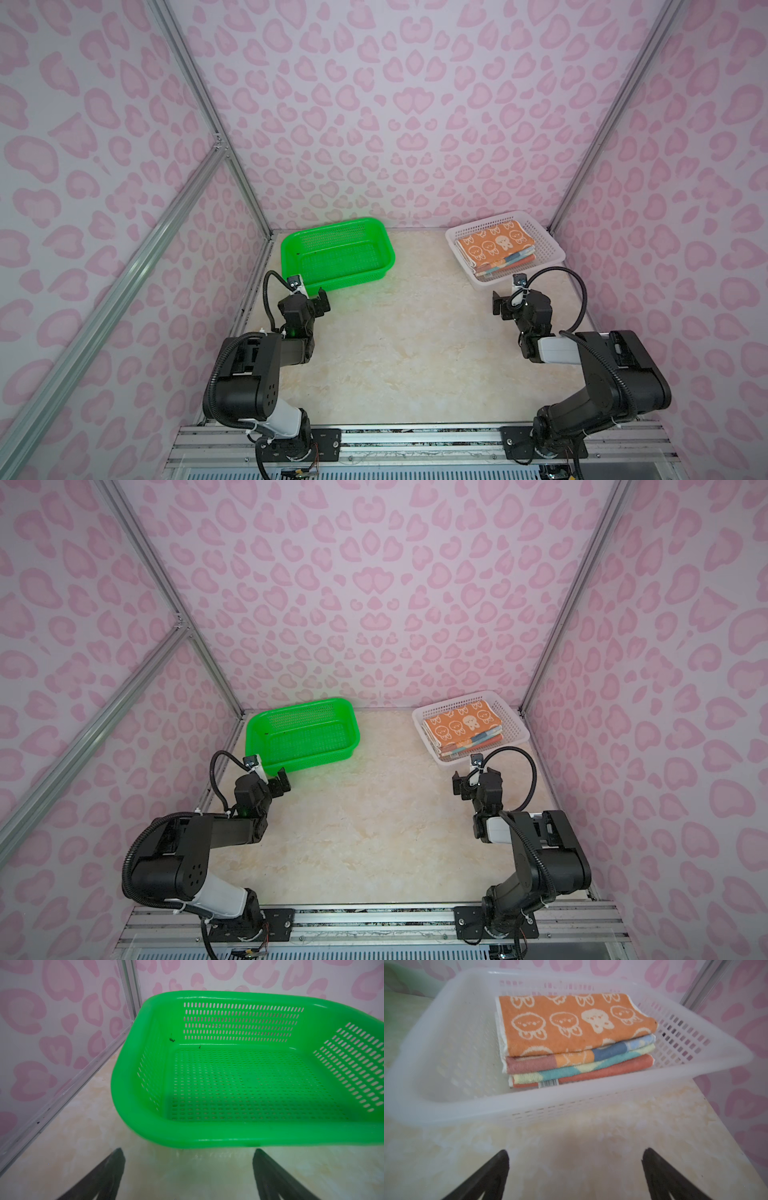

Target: Fold and stack the towels

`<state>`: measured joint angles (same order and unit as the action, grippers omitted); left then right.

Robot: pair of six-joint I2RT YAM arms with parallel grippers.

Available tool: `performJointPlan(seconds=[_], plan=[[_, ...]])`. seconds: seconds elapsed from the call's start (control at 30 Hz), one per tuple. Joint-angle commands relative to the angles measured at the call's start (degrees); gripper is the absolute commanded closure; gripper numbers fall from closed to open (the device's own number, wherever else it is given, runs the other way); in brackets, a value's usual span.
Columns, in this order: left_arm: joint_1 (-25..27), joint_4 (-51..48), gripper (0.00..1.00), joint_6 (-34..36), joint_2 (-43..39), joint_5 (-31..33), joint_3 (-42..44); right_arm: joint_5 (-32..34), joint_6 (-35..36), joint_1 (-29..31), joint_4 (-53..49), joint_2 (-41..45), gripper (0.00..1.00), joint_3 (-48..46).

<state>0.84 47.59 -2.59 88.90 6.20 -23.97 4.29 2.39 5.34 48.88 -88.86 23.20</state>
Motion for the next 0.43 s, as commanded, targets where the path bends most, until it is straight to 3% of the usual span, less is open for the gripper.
performJointPlan(seconds=[0.0, 0.4], plan=[[-0.3, -0.7, 0.02, -1.3, 0.3, 0.6, -0.7, 1.2, -0.8, 0.1, 3.6, -1.2, 0.00, -1.1], [-0.7, -1.6, 0.03, -1.4, 0.3, -0.2, -1.1, 1.2, -0.6, 0.1, 3.2, -1.0, 0.00, -0.9]])
